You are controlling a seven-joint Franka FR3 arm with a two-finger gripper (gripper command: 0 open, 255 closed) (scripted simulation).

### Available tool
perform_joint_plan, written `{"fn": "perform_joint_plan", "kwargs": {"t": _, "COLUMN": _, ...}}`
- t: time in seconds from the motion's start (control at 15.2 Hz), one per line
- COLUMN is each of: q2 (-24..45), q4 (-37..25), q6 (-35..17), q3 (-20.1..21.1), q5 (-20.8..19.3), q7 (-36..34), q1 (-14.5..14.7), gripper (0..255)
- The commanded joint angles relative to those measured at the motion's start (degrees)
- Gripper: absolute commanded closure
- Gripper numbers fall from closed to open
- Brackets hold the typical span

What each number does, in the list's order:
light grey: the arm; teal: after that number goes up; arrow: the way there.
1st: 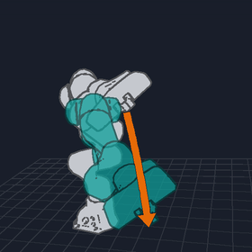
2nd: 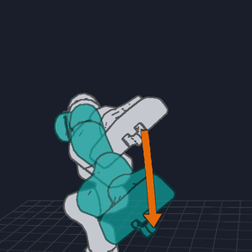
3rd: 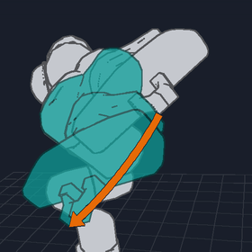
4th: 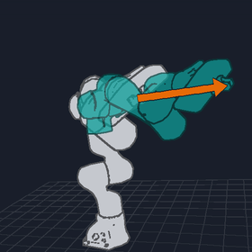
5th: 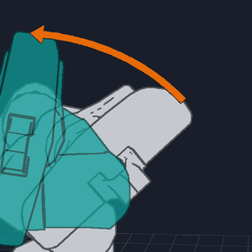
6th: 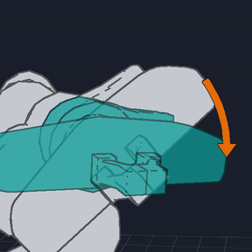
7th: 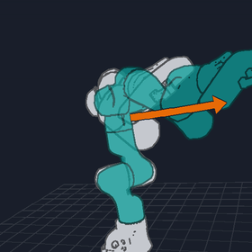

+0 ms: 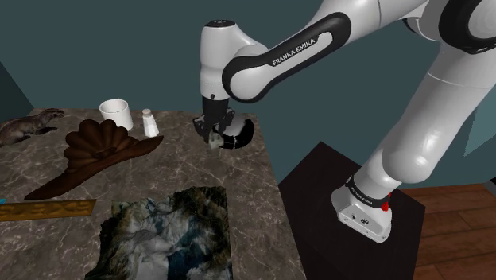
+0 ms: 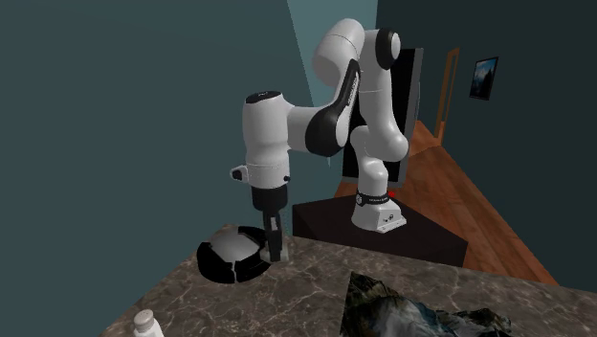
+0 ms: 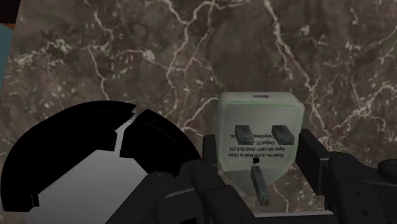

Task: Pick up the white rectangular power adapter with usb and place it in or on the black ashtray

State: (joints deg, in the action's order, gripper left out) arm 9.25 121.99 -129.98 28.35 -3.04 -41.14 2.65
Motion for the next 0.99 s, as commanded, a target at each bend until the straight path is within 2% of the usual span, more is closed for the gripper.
{"fn": "perform_joint_plan", "kwargs": {"t": 0.0, "q2": -1.11, "q4": -0.44, "q6": 1.43, "q3": 0.21, "q5": 0.70, "q7": 0.31, "q1": -0.09, "gripper": 255}}
{"fn": "perform_joint_plan", "kwargs": {"t": 0.26, "q2": -2.89, "q4": -1.74, "q6": 4.29, "q3": 0.39, "q5": 1.81, "q7": 1.01, "q1": -0.33, "gripper": 255}}
{"fn": "perform_joint_plan", "kwargs": {"t": 0.33, "q2": -2.63, "q4": -1.32, "q6": 3.61, "q3": 0.41, "q5": 1.63, "q7": 0.78, "q1": -0.23, "gripper": 255}}
{"fn": "perform_joint_plan", "kwargs": {"t": 0.4, "q2": -2.63, "q4": -1.32, "q6": 3.61, "q3": 0.41, "q5": 1.63, "q7": 0.78, "q1": -0.23, "gripper": 0}}
{"fn": "perform_joint_plan", "kwargs": {"t": 0.79, "q2": 5.40, "q4": 1.99, "q6": -6.89, "q3": -0.67, "q5": -1.76, "q7": -2.53, "q1": 0.85, "gripper": 0}}
{"fn": "perform_joint_plan", "kwargs": {"t": 0.92, "q2": 6.09, "q4": 2.16, "q6": -7.68, "q3": -0.89, "q5": -2.20, "q7": -2.84, "q1": 1.07, "gripper": 0}}
